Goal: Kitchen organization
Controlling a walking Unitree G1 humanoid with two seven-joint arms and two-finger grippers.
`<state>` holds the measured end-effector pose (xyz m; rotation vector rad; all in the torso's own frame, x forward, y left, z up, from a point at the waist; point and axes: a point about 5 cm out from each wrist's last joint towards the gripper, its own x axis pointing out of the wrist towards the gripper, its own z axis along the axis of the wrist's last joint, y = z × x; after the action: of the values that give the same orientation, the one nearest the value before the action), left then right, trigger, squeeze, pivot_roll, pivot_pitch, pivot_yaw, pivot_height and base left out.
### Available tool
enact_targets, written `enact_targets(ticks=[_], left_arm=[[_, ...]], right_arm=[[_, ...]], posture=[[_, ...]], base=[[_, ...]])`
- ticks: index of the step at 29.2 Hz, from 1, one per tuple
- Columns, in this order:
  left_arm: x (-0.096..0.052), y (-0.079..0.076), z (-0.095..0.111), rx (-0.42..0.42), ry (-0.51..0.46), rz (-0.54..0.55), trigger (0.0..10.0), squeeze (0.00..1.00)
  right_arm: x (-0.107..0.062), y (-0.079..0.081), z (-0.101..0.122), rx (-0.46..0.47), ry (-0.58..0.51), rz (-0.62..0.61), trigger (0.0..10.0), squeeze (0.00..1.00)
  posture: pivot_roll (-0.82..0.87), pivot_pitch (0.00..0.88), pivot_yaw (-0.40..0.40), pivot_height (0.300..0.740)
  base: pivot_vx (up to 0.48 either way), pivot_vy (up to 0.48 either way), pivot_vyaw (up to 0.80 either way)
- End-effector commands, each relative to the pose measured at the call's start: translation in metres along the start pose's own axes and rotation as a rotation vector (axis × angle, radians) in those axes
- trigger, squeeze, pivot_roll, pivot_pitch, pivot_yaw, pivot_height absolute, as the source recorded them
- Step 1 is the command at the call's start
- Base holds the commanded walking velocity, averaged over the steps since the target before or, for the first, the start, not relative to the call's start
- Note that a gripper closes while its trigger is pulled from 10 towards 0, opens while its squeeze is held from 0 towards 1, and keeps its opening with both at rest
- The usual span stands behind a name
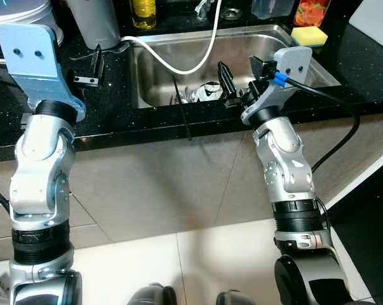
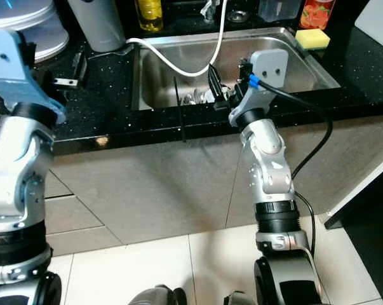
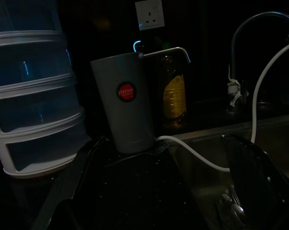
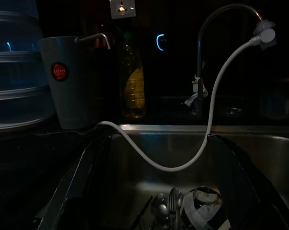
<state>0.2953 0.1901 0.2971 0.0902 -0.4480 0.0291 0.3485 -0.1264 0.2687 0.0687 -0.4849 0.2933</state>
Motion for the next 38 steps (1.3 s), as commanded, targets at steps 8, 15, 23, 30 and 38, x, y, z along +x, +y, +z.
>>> enact_targets(ticks=[8, 15, 23, 30, 38], left_arm=[[-0.004, 0.003, -0.006, 0.006, 0.021, 0.042, 10.0, 0.0], [-0.005, 0.005, -0.008, 0.012, 0.026, 0.055, 10.0, 0.0], [-0.007, 0.005, -0.014, 0.009, 0.054, 0.067, 10.0, 0.0], [-0.007, 0.005, -0.017, 0.015, 0.074, 0.063, 10.0, 0.0], [-0.03, 0.01, -0.028, 0.028, 0.119, -0.01, 10.0, 0.0]], right_arm=[[0.002, 0.004, 0.0, 0.008, -0.013, 0.026, 10.0, 0.0], [0.004, 0.004, 0.0, 0.008, -0.015, 0.026, 10.0, 0.0], [0.003, 0.003, -0.001, 0.002, -0.01, 0.025, 10.0, 0.0], [0.004, -0.003, 0.0, -0.025, -0.01, -0.015, 10.0, 0.0], [-0.009, -0.019, -0.018, -0.084, 0.071, -0.051, 10.0, 0.0]], posture=[[0.05, 0.039, 0.037, 0.74], [0.06, 0.04, 0.036, 0.74], [0.06, 0.044, 0.041, 0.74], [0.06, 0.045, 0.039, 0.74], [0.06, 0.051, 0.035, 0.74]], base=[[0.0, 0.0, 0.0], [0.0, 0.0, 0.0], [0.0, 0.0, 0.0], [0.0, 0.0, 0.0], [0.0, 0.0, 0.0]])
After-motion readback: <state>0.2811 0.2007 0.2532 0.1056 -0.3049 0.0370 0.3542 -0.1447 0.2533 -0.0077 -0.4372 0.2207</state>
